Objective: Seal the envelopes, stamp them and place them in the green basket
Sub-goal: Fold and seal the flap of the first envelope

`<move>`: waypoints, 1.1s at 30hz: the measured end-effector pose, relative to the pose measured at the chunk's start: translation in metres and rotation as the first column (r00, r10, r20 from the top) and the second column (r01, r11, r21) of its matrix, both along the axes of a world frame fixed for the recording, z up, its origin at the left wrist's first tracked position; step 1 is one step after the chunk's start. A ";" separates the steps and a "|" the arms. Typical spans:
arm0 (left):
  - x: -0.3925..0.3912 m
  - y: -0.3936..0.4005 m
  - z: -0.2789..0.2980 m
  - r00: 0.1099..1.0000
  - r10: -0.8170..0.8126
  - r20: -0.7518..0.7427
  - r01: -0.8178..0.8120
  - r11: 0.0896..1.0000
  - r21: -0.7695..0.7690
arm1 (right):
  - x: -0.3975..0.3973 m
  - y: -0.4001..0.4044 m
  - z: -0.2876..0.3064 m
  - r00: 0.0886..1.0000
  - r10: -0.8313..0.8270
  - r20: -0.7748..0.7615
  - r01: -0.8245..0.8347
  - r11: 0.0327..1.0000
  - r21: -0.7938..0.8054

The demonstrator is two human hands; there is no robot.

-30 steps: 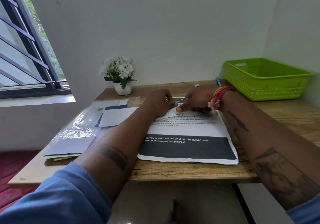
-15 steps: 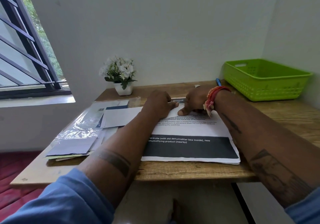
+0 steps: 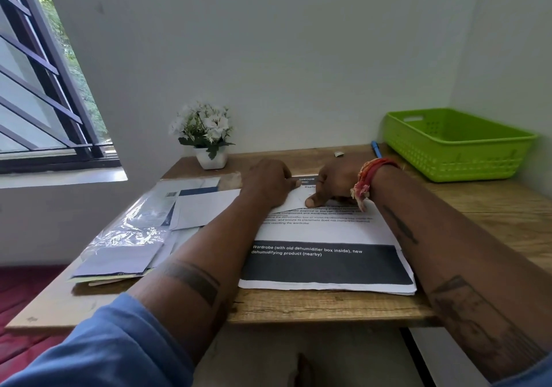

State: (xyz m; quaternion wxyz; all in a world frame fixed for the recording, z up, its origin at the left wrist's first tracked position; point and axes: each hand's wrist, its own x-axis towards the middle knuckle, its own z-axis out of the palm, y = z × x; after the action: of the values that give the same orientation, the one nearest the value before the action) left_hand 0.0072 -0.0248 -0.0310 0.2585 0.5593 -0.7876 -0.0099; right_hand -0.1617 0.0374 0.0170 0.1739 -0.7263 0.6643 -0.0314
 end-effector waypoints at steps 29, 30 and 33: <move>-0.043 0.124 0.102 0.652 -0.078 -0.754 0.039 0.997 -0.069 | 0.030 0.074 0.037 0.947 -0.018 0.321 0.303 0.382 -0.873; -0.041 0.125 0.108 0.629 -0.060 -0.775 0.035 0.998 -0.048 | 0.033 0.076 0.038 0.959 0.006 0.284 0.262 0.365 -0.894; -0.027 0.125 0.119 0.553 -0.018 -0.833 0.053 0.998 0.014 | 0.036 0.082 0.033 0.982 0.056 0.179 0.149 0.345 -0.927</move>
State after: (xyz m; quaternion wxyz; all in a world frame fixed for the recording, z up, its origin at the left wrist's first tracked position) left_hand -0.0200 0.1004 0.0881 0.5889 0.4772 -0.5829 -0.2928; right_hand -0.1261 0.1195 0.0501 -0.2149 -0.6695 0.5286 -0.4755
